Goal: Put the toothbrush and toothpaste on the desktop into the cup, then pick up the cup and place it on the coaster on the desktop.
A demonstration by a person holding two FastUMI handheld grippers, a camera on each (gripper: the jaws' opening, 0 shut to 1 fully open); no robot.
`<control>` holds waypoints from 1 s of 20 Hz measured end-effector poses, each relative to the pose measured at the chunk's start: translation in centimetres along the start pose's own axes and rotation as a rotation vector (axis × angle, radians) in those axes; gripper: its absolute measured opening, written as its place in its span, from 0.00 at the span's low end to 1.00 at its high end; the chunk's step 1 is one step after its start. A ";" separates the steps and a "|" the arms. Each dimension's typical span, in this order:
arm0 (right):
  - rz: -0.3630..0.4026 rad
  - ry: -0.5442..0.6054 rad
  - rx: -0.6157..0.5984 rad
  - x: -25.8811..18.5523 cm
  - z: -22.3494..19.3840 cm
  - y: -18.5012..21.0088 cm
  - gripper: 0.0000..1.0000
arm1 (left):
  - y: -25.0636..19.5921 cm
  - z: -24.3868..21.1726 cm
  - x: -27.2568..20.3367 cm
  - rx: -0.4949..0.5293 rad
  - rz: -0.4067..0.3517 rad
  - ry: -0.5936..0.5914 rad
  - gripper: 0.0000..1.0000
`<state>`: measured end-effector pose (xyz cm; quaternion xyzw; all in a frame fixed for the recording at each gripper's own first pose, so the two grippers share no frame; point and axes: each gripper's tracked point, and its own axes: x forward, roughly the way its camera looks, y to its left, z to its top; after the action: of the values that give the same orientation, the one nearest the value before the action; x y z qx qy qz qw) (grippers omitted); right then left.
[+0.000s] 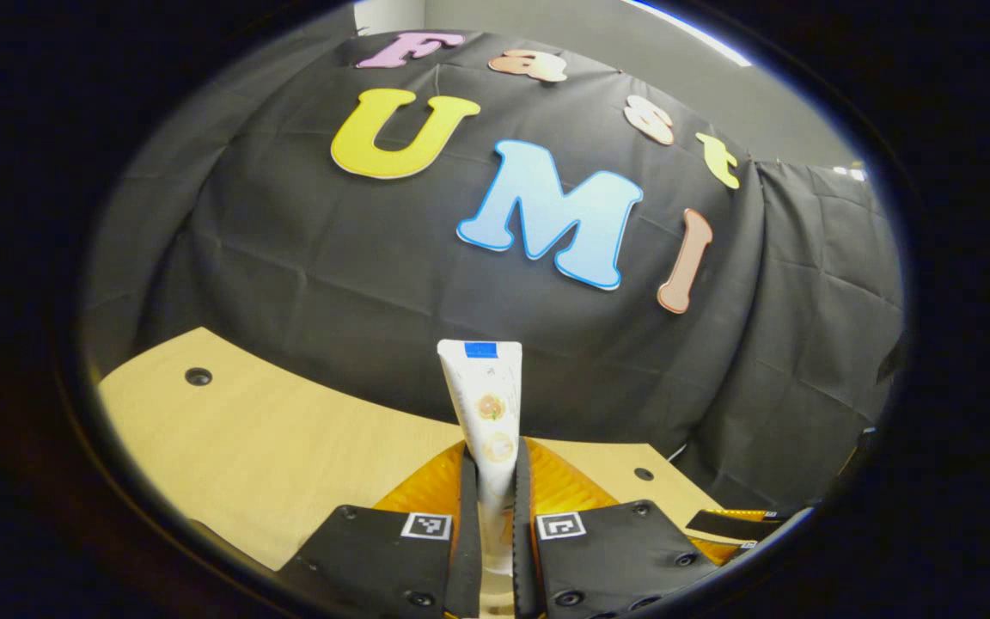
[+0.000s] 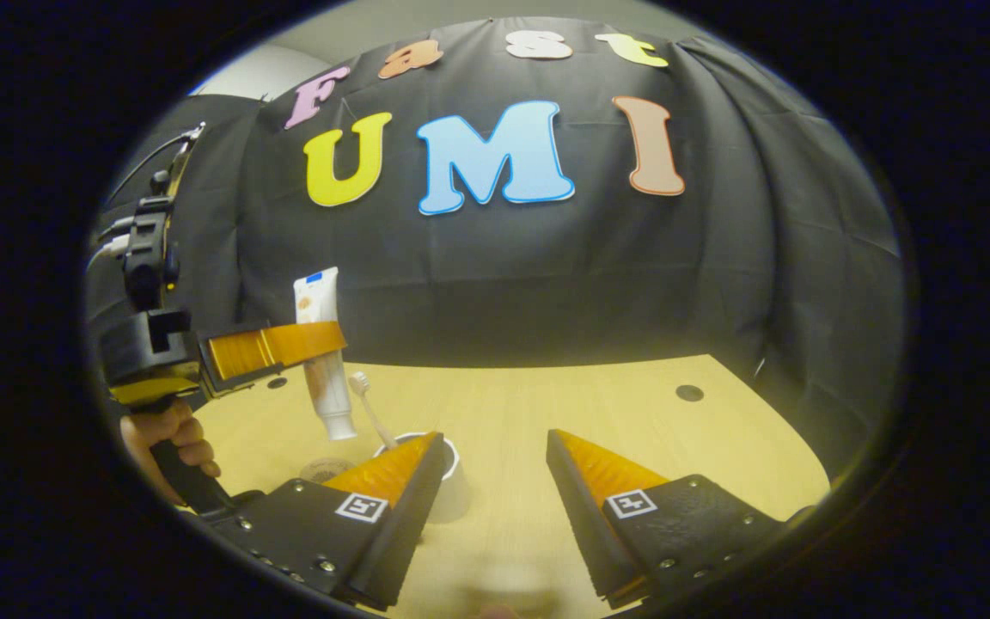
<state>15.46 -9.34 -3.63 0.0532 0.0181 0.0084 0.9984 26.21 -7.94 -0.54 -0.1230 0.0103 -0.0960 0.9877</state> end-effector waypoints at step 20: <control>0.028 -0.012 0.024 -0.7 1.0 -0.4 0.77 | -3.3 -5.6 2.4 0.082 -0.066 0.030 0.30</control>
<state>14.81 -9.88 -2.67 0.0653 0.0116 0.0219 0.9976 27.67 -12.92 -5.19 -0.0810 0.0170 -0.1309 0.9879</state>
